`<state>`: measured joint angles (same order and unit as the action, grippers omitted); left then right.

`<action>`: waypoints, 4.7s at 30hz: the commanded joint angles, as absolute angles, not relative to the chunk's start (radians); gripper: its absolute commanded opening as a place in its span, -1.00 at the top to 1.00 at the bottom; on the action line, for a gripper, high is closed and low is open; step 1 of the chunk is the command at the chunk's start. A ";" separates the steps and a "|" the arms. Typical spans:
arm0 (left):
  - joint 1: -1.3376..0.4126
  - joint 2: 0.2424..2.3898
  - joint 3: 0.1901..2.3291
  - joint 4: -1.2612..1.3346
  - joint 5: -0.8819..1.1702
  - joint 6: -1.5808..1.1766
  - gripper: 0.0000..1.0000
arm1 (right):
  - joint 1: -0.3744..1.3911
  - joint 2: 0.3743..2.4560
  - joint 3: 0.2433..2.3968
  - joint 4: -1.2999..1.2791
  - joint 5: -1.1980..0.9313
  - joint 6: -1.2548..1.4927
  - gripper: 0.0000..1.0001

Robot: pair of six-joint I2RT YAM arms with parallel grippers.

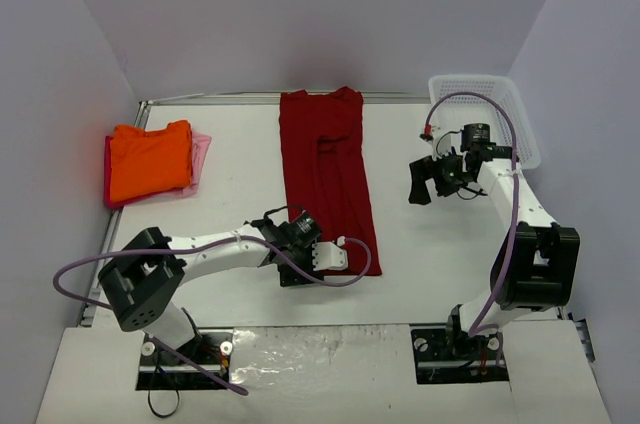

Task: Fold and stack the t-shirts
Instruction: Grab the bottom of the folded rectangular tshirt with both arms

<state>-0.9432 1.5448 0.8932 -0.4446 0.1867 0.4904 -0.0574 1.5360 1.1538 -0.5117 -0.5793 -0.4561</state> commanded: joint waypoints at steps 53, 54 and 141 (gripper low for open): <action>-0.795 1.582 1.003 -0.549 0.402 0.457 0.95 | 0.115 1.368 1.085 -0.629 -0.606 -0.640 -0.88; -0.779 1.582 1.006 -0.557 0.413 0.457 0.95 | 0.123 1.361 1.074 -0.626 -0.612 -0.652 -0.86; -0.433 1.802 1.189 -0.830 0.822 0.549 0.95 | 0.805 1.635 0.919 -0.543 -0.451 -0.877 -0.01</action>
